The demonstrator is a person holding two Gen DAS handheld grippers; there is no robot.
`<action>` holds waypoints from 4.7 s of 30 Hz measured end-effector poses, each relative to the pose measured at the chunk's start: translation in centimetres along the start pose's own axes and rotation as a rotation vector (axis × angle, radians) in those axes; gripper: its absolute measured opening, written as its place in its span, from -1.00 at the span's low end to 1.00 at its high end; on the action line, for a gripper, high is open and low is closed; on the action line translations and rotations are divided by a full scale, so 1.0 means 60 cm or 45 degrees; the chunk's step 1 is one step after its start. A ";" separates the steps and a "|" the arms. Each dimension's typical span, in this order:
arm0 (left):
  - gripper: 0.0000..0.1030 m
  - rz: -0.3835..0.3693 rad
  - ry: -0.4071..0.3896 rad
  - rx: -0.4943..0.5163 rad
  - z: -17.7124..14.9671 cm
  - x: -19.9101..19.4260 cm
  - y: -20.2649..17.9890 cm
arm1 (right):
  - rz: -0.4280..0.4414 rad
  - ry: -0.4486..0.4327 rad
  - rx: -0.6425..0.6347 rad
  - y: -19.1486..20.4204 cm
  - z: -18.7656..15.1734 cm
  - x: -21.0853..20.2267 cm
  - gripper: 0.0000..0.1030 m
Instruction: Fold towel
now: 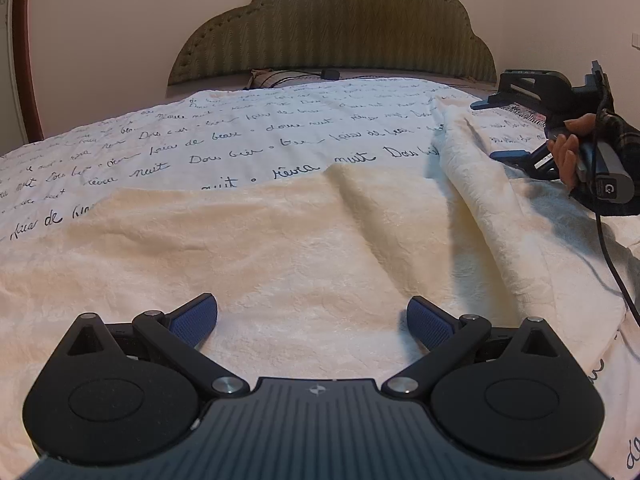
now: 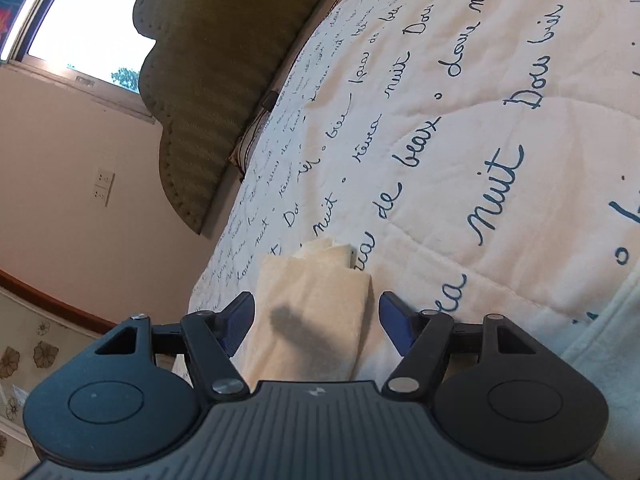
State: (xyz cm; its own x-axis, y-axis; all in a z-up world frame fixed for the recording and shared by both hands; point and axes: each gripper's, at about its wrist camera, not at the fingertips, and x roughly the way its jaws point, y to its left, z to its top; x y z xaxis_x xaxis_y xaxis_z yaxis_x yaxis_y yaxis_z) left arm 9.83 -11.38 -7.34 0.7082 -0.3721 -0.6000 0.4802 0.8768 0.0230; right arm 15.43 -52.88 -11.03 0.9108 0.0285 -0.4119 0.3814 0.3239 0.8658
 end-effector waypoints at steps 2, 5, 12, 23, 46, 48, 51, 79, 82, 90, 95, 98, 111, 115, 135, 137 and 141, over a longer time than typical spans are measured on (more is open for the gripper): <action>1.00 -0.003 0.000 -0.003 0.000 0.002 0.001 | 0.018 -0.025 0.019 0.000 0.001 0.000 0.15; 1.00 -0.003 0.000 -0.003 0.000 0.002 0.000 | 0.055 -0.005 -0.004 0.009 0.004 0.000 -0.41; 1.00 -0.004 -0.001 -0.005 0.000 0.002 0.000 | 0.135 0.117 -0.071 0.075 -0.006 0.042 -0.39; 1.00 -0.009 -0.001 -0.011 -0.001 0.002 0.000 | 0.081 0.256 -0.733 0.251 -0.095 0.072 -0.17; 1.00 -0.006 0.000 -0.008 -0.001 0.003 -0.001 | -0.471 0.233 -1.283 0.253 -0.183 0.145 -0.39; 1.00 -0.006 0.000 -0.008 -0.001 0.003 -0.002 | -0.442 0.215 -1.200 0.243 -0.164 0.135 -0.63; 1.00 -0.007 0.000 -0.008 -0.001 0.004 -0.002 | -0.369 0.158 -1.072 0.229 -0.141 0.105 -0.79; 0.43 -0.076 -0.260 0.656 0.007 -0.029 -0.196 | 0.099 -0.136 -0.448 0.108 -0.008 -0.209 -0.90; 0.21 -0.064 -0.246 0.712 0.001 -0.020 -0.212 | 0.115 -0.152 -0.426 0.098 -0.005 -0.226 -0.90; -0.70 -0.167 -0.217 0.597 0.011 -0.017 -0.202 | 0.105 -0.190 -0.422 0.082 0.005 -0.258 -0.90; -0.76 -0.203 -0.282 0.536 0.036 -0.024 -0.185 | 0.101 -0.205 -0.415 0.071 0.015 -0.270 -0.89; -0.76 -0.152 -0.339 0.482 0.059 -0.026 -0.175 | 0.132 -0.216 -0.418 0.071 0.022 -0.277 -0.89; -0.74 -0.206 -0.230 0.392 0.059 -0.004 -0.177 | 0.000 -0.114 -0.374 0.043 0.040 -0.236 -0.89; -0.71 -0.155 -0.380 0.288 0.075 -0.033 -0.162 | 0.155 -0.286 -0.597 0.101 0.020 -0.280 -0.89; -0.64 -0.370 -0.263 0.504 0.015 -0.032 -0.205 | -0.138 -0.219 -0.392 -0.046 -0.028 -0.370 -0.89; -0.66 -0.384 -0.245 0.519 0.007 -0.031 -0.207 | -0.174 -0.206 -0.348 -0.071 -0.037 -0.373 -0.89; -0.67 -0.396 -0.230 0.564 -0.006 -0.032 -0.214 | -0.186 -0.206 -0.254 -0.111 -0.050 -0.379 -0.89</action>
State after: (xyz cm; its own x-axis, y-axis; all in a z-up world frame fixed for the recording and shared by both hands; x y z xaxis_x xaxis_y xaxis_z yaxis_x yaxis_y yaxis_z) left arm 2.14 -21.79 -6.78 0.5573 -0.6727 -0.4867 0.8239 0.5207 0.2238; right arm -8.32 -52.88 -8.28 0.8681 -0.1780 -0.4634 0.4862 0.4932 0.7213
